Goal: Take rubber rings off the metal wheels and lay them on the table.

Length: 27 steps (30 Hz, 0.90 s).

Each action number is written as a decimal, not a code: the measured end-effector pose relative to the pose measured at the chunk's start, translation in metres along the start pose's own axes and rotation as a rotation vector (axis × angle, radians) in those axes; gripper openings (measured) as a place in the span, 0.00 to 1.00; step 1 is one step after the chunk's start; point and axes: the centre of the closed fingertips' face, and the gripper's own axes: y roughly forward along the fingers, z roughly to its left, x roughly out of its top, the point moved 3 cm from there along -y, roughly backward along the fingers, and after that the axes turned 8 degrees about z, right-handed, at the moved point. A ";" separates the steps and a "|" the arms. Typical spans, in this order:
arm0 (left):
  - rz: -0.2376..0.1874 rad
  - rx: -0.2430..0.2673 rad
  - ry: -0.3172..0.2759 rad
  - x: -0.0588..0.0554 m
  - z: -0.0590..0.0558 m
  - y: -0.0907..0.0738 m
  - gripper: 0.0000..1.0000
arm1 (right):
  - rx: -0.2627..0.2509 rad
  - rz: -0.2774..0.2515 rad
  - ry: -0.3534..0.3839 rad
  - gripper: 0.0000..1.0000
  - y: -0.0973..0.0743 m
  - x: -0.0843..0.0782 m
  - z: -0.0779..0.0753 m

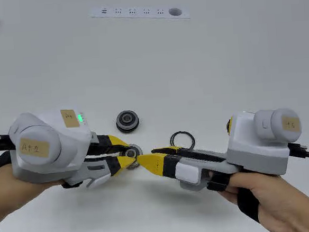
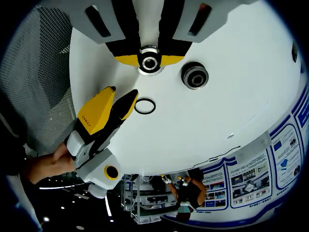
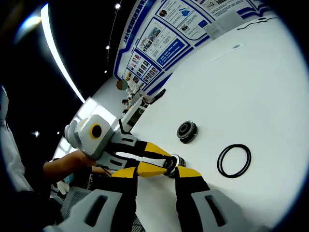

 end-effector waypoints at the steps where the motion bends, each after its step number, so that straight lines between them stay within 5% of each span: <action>1: 0.001 0.000 0.000 0.000 0.000 0.000 0.13 | -0.004 0.001 0.006 0.35 0.001 -0.001 -0.001; 10: 0.004 -0.010 0.001 -0.001 0.002 0.000 0.13 | -0.001 0.017 0.068 0.47 0.015 -0.002 -0.005; 27: 0.008 -0.008 0.031 -0.001 0.002 0.001 0.14 | 0.007 -0.016 0.084 0.48 0.014 0.010 -0.009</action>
